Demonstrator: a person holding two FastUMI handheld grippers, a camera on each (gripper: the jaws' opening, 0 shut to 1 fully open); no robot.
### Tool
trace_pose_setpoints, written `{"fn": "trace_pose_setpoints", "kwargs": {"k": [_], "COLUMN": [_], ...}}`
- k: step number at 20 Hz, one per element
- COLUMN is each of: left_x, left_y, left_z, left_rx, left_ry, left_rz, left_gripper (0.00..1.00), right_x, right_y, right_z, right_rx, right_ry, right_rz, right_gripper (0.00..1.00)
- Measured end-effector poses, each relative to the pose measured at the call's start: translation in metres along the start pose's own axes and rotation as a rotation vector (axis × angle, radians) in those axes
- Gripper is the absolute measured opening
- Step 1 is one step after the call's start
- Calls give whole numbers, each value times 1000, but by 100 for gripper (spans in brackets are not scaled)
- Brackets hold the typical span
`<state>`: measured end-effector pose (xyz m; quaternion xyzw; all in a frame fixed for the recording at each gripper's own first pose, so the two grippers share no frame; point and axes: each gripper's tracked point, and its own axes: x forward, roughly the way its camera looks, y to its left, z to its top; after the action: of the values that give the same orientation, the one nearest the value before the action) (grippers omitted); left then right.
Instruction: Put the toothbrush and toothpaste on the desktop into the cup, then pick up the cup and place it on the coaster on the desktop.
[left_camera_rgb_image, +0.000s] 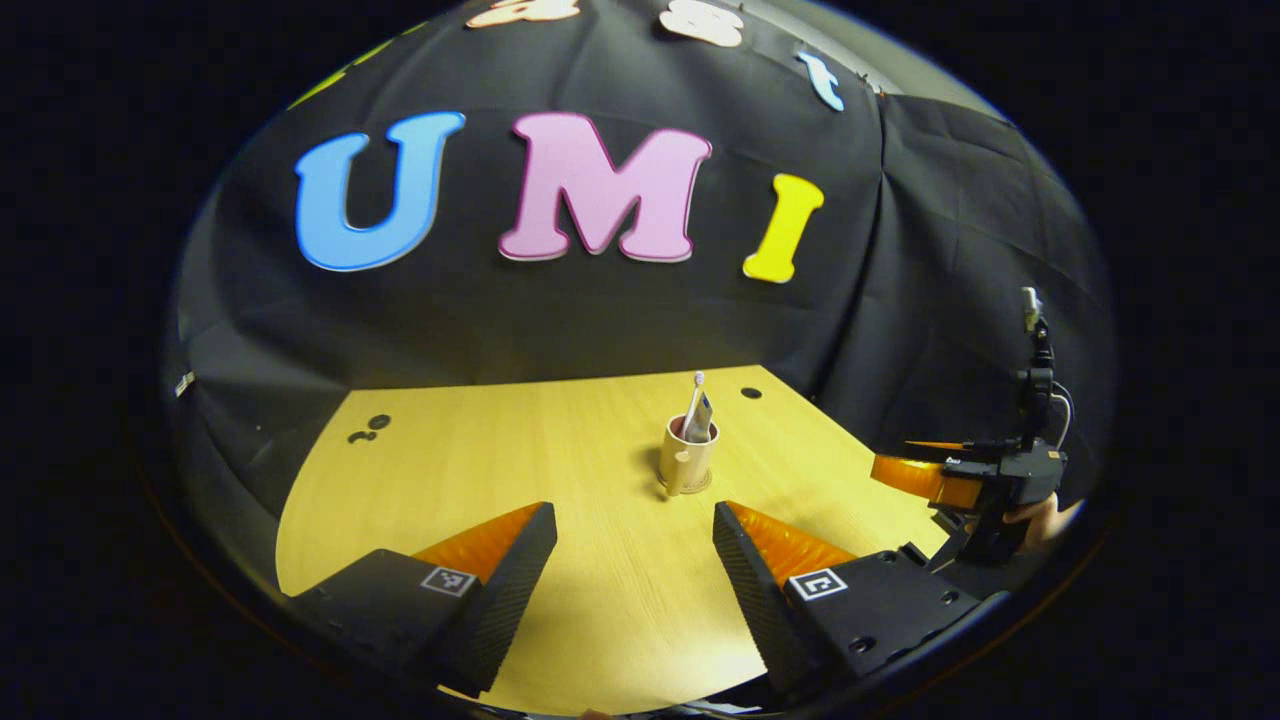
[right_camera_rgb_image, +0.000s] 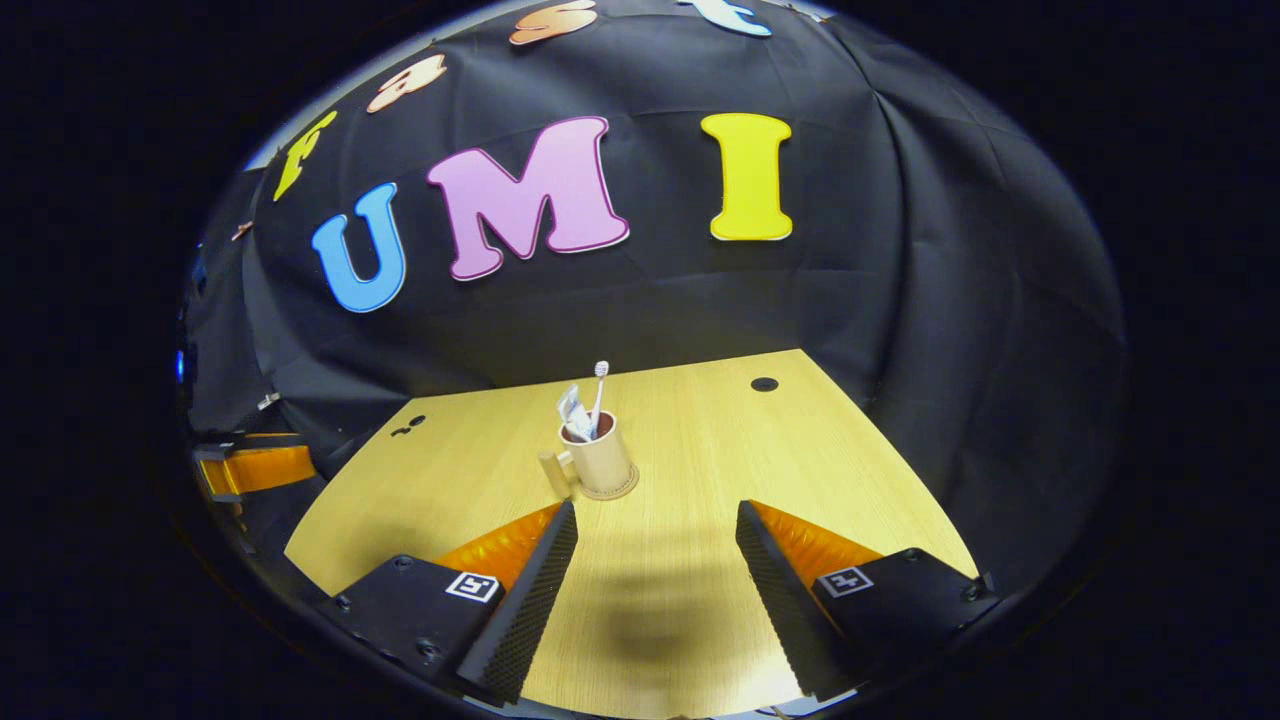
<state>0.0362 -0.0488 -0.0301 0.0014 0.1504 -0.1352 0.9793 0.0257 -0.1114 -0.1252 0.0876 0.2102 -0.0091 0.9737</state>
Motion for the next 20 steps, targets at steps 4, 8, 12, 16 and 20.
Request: {"fn": "trace_pose_setpoints", "kwargs": {"k": [4,8,12,16,20], "left_x": [-71,-121,-139,-156,-155], "left_y": [9,19,30,47,60], "left_z": [-26,-40,-50,-50,-48], "left_rx": [-20,-60,-135,-132,-139], "left_ry": [-95,-195,-273,-303,-305], "left_rz": [40,103,137,170,186], "left_gripper": [98,98,98,97,98], "right_x": [-31,-65,-91,-103,-103], "right_y": [18,37,51,63,77], "right_z": [-8,-19,-22,-20,-21], "right_rx": [-41,1,-3,-57,-88], "right_ry": [-6,-14,-33,-57,-57], "right_rz": [15,34,34,34,47], "right_gripper": [98,98,98,98,98]}}
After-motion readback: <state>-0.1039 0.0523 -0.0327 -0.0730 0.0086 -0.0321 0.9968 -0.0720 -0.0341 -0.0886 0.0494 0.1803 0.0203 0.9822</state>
